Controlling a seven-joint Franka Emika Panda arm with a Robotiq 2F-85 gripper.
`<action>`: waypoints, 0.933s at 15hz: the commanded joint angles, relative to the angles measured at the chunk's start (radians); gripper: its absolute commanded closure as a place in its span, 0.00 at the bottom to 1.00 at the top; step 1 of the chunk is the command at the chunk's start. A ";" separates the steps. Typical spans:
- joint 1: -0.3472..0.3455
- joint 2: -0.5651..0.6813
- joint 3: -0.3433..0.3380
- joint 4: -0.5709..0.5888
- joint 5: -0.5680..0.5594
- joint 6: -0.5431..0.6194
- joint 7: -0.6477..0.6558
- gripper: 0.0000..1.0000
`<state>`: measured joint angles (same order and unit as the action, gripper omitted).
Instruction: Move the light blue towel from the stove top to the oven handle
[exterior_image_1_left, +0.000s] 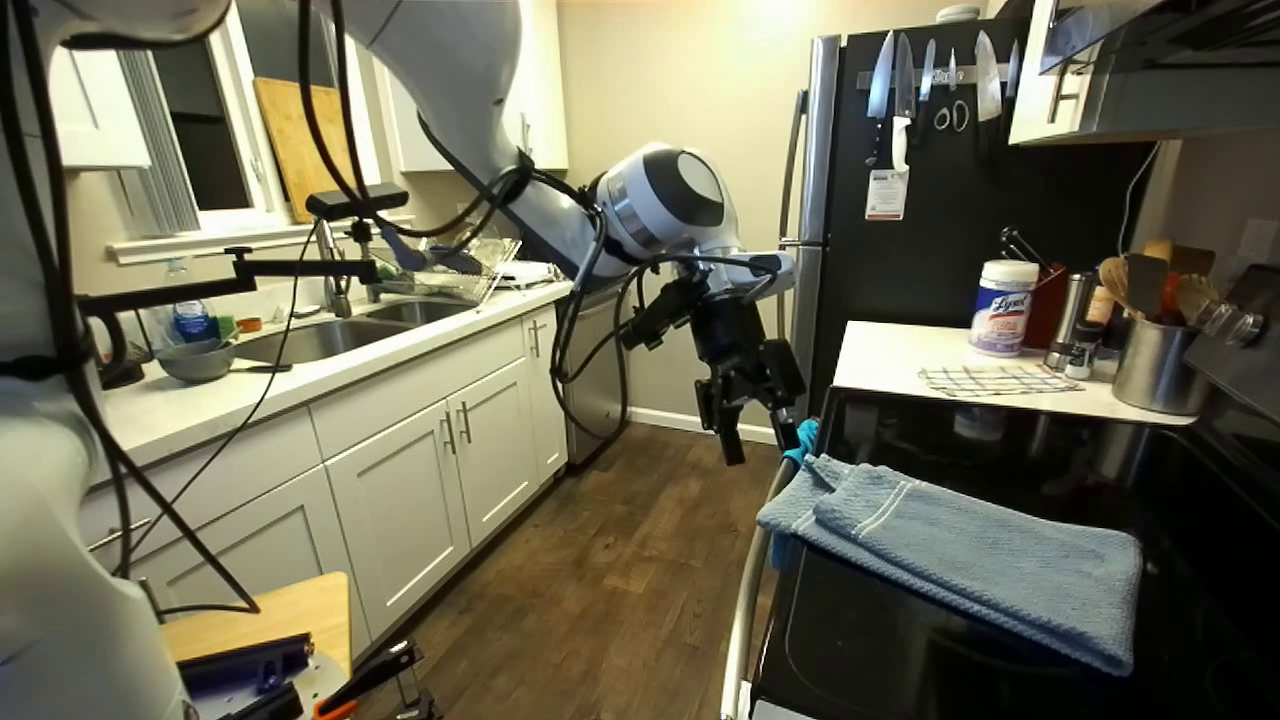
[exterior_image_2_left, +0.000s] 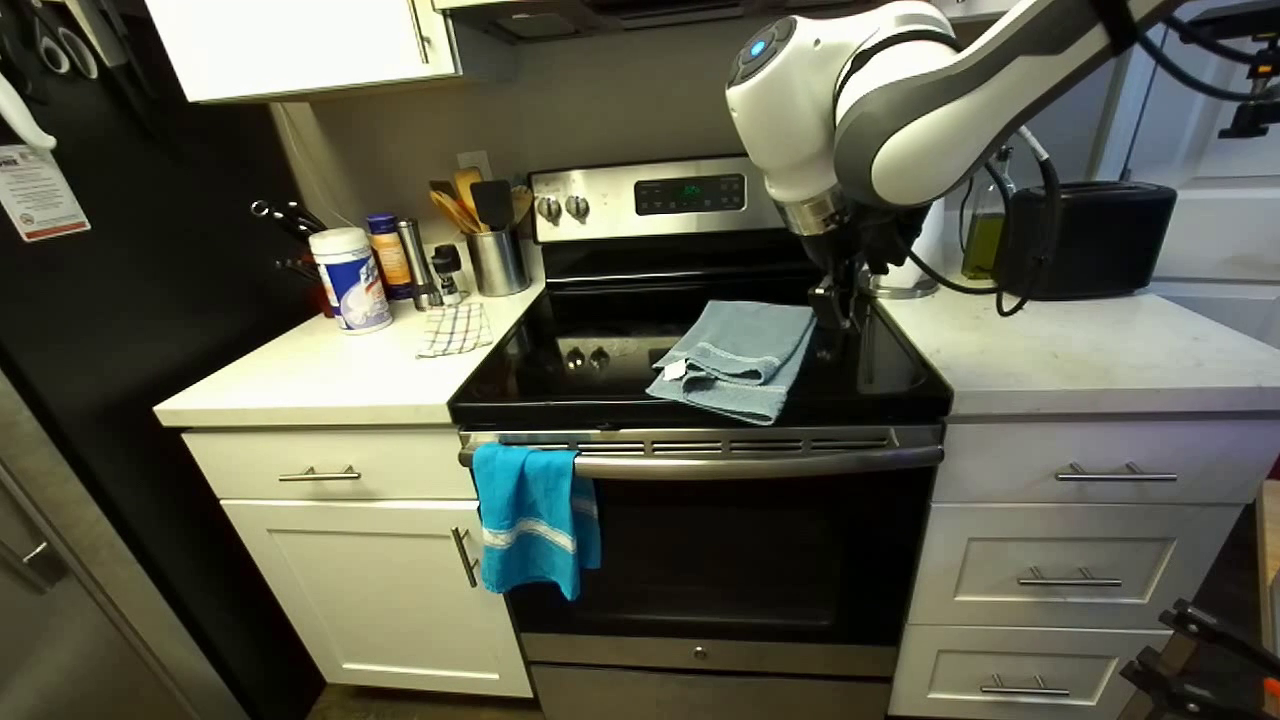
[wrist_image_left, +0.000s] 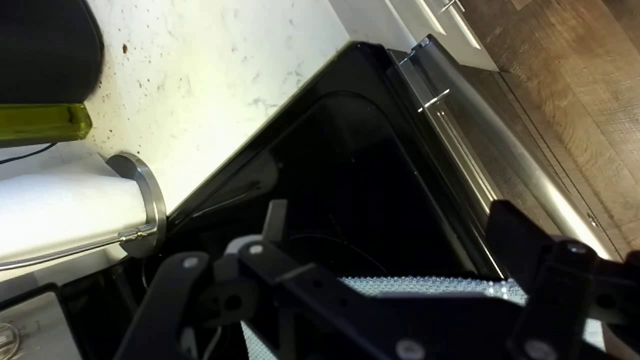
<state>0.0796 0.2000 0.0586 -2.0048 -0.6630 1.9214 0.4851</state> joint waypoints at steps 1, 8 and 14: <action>0.031 0.065 -0.015 0.049 -0.019 -0.029 0.026 0.00; 0.133 0.222 -0.027 0.141 -0.161 -0.108 0.111 0.00; 0.157 0.312 -0.037 0.220 -0.225 -0.160 0.109 0.00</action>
<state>0.2281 0.4781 0.0332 -1.8243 -0.8554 1.7943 0.5828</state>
